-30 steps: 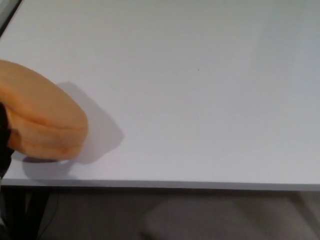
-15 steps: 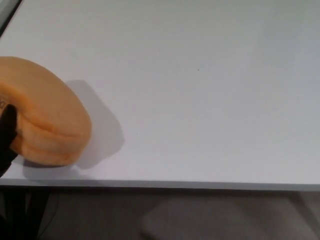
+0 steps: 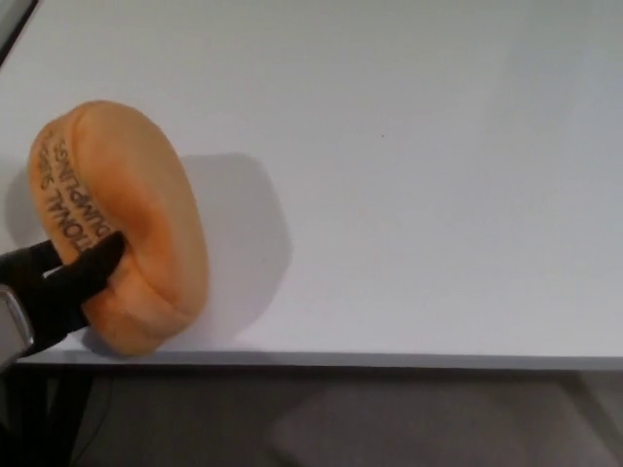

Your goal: A soft plate is kept in the center of the table close to the robot and the robot uses its left hand to pick up the plate, turns it upside down and places it back on the table

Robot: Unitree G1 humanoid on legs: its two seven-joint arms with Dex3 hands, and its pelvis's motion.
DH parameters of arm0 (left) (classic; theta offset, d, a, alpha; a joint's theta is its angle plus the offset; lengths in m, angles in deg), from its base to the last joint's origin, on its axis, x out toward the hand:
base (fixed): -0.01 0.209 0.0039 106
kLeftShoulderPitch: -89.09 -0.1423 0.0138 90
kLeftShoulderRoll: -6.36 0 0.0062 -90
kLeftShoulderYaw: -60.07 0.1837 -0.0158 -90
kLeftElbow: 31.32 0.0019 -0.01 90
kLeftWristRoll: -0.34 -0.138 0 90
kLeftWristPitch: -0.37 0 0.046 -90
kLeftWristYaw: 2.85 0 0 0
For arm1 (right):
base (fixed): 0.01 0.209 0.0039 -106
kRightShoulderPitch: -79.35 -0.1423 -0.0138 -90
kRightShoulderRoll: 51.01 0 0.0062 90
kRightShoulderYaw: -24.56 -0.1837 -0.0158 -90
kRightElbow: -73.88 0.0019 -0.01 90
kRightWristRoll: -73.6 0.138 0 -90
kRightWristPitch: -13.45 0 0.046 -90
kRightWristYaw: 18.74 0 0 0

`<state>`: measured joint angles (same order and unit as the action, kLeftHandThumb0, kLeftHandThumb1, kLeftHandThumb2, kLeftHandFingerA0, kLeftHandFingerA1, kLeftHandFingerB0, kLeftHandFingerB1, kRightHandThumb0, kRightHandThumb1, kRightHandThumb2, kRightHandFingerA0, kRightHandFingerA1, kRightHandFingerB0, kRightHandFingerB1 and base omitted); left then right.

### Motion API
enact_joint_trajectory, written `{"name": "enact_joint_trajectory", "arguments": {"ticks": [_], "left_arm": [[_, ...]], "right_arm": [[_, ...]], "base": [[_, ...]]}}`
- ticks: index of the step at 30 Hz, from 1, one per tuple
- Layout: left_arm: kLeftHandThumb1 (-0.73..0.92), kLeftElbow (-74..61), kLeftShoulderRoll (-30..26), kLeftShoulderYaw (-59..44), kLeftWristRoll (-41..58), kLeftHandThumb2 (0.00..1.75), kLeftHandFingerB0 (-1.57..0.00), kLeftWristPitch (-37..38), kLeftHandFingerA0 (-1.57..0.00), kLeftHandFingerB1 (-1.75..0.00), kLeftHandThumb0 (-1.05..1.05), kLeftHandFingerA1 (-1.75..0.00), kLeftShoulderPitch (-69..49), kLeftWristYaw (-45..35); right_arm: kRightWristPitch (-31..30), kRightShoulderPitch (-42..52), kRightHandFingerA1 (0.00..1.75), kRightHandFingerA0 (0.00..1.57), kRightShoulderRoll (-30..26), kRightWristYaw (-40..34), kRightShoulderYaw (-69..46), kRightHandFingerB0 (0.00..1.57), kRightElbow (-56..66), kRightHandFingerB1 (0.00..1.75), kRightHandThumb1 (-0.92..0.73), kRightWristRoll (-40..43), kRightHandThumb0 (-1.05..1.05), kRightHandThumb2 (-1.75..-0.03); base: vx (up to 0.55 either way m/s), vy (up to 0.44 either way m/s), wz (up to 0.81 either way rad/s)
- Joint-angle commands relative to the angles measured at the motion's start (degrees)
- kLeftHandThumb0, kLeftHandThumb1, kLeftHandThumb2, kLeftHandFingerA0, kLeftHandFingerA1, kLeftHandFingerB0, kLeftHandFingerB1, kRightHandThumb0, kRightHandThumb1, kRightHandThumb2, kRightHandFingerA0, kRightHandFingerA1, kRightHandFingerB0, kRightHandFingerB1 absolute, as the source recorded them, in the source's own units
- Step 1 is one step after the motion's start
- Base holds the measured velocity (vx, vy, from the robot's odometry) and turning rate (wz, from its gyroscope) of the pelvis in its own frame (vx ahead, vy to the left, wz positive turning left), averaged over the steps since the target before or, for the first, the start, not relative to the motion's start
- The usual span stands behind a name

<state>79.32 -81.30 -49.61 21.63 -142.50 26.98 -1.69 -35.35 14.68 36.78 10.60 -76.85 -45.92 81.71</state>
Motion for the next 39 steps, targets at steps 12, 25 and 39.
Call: {"name": "enact_joint_trajectory", "arguments": {"ticks": [12,25,39], "left_arm": [[0.6,-0.29,5.51,12.94,-3.17,0.69,-0.8,-7.96,-1.09,-1.65,-0.38,-1.75,1.96,-0.95],[0.65,-0.61,8.23,13.81,-2.94,0.68,-0.71,-7.79,-1.15,-1.73,-0.4,-1.75,3.25,-1.97],[0.44,-2.89,10.29,10.24,-0.97,0.91,-1.04,-7.22,-1.4,-1.32,-0.48,-1.5,3.08,-3.65]], "right_arm": [[-2.25,-0.01,0.46,0.46,-0.04,-0.73,0.07,0.32,0.84,0.31,-0.86,0.47,-0.64,-0.66],[-3.31,0.37,0.46,0.47,-0.2,-0.69,-0.16,0.33,1.9,0.32,-0.85,0.81,-0.64,-0.66],[-3.08,0.83,0.46,0.47,-0.21,-0.91,0.26,0.32,1.95,0.31,-0.86,-0.04,-0.64,-0.66]], "base": [[0.0,0.0,0.0],[0.0,0.0,0.0],[0.0,0.0,0.0]]}}
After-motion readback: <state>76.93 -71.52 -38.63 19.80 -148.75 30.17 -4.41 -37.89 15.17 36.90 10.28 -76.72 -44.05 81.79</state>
